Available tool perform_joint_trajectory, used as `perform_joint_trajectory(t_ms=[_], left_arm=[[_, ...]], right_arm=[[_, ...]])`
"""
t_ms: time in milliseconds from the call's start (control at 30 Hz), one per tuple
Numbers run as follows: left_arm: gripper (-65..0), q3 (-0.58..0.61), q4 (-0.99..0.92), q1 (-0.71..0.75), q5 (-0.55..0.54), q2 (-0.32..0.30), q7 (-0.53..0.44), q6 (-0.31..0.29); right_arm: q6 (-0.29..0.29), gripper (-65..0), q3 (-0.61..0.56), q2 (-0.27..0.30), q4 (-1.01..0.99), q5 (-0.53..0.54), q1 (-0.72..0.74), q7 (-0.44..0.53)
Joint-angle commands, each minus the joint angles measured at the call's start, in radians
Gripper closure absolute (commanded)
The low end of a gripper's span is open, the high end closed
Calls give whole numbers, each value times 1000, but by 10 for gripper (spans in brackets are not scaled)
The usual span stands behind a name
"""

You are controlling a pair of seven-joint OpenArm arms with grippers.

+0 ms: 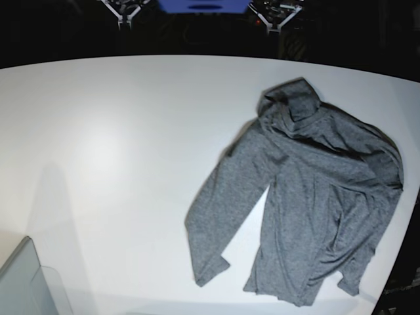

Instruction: Layout the t-shirt on the table in an organized manner, then fold the t-shirt properly

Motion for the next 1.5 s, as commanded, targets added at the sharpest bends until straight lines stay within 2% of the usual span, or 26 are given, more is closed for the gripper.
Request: perform_joint_trajectory(t_ms=[0, 667, 967, 1133, 1333, 1467], left_arm=[[-1, -1, 5, 3, -1, 1, -2, 5], [-1, -1, 16, 63, -1, -10, -9, 1], [-1, -1, 263, 232, -1, -23, 1, -1], [-1, -1, 293, 279, -1, -36, 1, -1], [-1, -1, 310, 307, -3, -46, -4, -1], [-1, -1, 390, 364, -3, -46, 1, -1]], right_arm=[[7, 0, -1, 3, 4, 2, -7, 2], [7, 0, 1, -14, 9, 2, -51, 4], [9, 0, 1, -17, 14, 2, -107, 7], [9, 0, 1, -17, 169, 2, -217, 44], [9, 0, 1, -14, 405, 2, -349, 39], [9, 0, 1, -12, 475, 2, -392, 37]])
